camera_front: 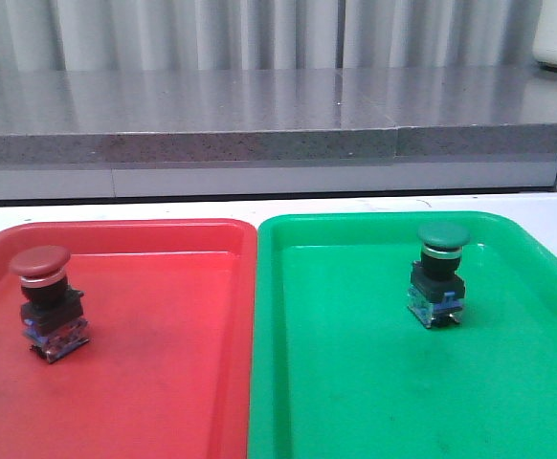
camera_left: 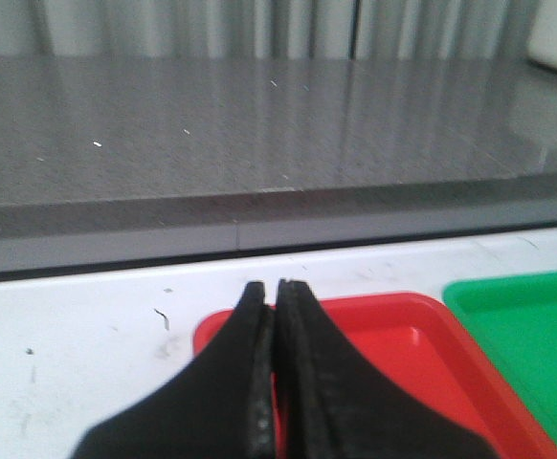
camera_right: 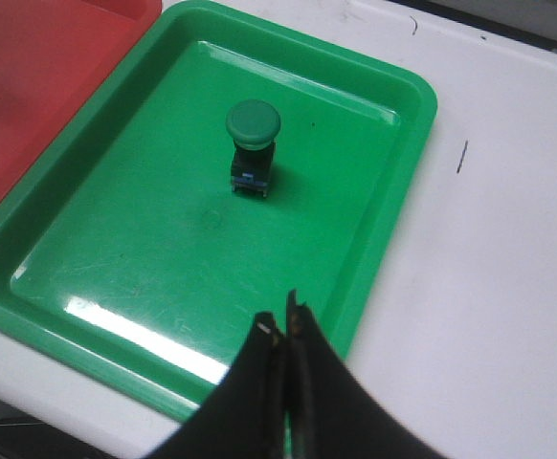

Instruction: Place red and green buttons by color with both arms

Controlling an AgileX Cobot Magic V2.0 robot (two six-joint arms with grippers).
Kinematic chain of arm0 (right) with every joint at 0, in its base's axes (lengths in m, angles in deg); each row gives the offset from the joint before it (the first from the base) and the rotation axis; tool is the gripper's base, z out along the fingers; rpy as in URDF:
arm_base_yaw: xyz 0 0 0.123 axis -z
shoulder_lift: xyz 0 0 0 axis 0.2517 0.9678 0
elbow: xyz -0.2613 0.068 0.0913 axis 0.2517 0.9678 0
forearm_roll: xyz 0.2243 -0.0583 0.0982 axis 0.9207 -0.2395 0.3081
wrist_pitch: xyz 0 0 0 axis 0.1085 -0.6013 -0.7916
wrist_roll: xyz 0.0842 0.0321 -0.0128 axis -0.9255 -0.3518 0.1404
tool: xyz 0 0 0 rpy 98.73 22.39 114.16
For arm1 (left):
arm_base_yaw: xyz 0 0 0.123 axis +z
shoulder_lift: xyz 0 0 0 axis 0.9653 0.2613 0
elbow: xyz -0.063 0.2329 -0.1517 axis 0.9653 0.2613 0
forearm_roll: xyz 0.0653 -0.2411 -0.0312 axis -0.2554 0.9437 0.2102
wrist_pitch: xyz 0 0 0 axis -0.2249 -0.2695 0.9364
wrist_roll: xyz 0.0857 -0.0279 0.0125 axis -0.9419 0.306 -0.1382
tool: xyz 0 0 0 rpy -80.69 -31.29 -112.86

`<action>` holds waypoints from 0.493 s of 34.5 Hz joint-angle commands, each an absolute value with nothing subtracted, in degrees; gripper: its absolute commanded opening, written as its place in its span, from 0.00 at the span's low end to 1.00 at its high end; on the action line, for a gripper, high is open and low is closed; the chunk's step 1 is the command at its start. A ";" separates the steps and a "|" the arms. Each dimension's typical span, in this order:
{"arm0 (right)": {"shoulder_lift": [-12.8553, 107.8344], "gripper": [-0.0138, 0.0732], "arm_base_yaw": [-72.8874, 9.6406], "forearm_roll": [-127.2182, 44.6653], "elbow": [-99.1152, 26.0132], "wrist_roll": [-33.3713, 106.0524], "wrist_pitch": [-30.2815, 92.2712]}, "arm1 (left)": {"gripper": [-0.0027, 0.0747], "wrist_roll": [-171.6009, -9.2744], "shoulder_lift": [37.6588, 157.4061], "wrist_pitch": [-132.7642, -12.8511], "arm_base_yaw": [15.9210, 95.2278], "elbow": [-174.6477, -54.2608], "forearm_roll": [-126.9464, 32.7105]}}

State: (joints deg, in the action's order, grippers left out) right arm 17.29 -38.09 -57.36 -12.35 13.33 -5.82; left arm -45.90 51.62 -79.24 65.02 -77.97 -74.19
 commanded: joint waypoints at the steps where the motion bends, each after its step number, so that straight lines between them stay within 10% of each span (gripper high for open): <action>1: 17.45 0.08 -38.12 -57.99 -13.64 13.36 -2.59 | 0.01 -45.76 47.94 -68.55 67.80 -73.70 -74.20; 17: 17.45 0.08 -38.12 -57.99 -13.64 13.36 -2.59 | 0.01 -45.76 38.53 -57.71 75.23 -56.67 -74.55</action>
